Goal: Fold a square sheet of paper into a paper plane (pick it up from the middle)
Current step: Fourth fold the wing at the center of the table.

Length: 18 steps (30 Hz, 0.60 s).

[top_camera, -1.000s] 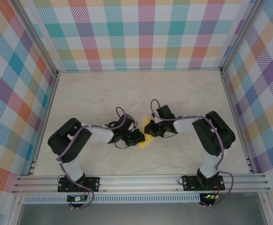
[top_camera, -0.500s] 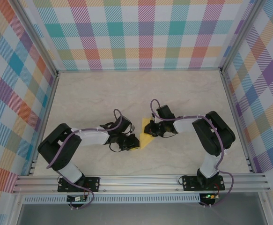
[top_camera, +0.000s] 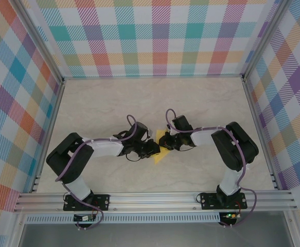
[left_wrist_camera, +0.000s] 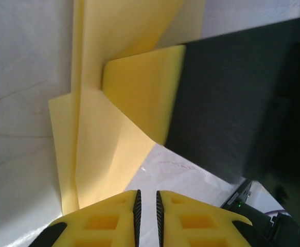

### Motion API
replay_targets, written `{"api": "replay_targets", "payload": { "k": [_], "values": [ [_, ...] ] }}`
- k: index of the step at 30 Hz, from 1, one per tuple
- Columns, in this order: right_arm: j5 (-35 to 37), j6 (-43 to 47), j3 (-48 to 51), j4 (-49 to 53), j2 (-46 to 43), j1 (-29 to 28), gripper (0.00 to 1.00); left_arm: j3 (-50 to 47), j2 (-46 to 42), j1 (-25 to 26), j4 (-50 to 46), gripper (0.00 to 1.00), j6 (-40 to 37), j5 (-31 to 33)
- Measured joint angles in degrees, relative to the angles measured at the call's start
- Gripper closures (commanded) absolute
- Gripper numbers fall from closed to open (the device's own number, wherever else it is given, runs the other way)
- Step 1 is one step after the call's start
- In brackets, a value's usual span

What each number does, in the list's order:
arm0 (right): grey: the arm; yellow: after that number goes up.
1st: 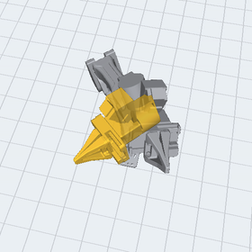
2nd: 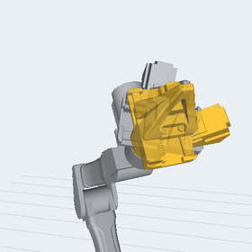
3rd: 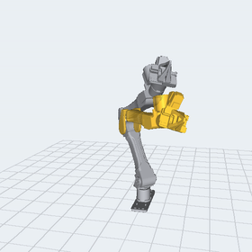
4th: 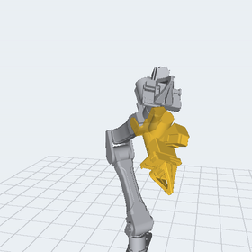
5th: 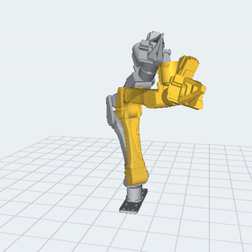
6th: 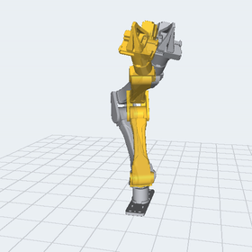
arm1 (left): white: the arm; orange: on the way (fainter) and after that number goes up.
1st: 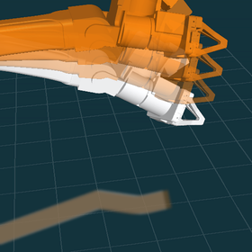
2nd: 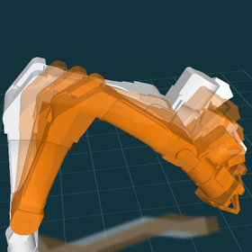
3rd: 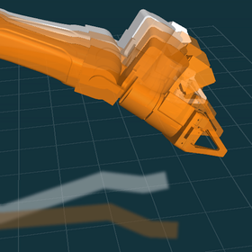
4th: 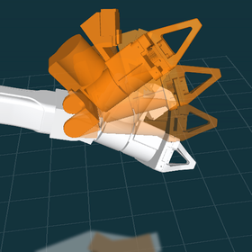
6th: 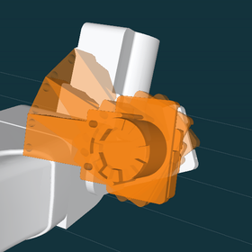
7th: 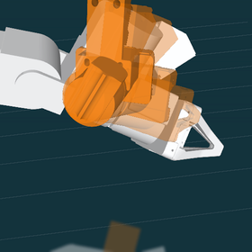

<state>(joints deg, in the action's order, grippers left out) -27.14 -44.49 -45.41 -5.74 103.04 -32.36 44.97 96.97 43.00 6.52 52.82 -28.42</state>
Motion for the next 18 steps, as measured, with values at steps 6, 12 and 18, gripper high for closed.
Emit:
{"api": "replay_targets", "payload": {
  "k": [6,12,18],
  "values": [
    [-0.09,0.0,0.0,0.0,0.0,0.07,0.89,0.0,4.92,0.39,2.97,0.84,2.01,-0.5],
    [-0.09,0.09,0.0,0.04,0.0,0.07,0.89,0.09,5.2,0.48,2.47,0.86,2.21,-0.57],
    [-0.15,0.39,0.0,0.24,0.0,0.07,0.89,-1.07,4.13,1.46,2.43,0.86,0.28,1.16]
  ]
}}
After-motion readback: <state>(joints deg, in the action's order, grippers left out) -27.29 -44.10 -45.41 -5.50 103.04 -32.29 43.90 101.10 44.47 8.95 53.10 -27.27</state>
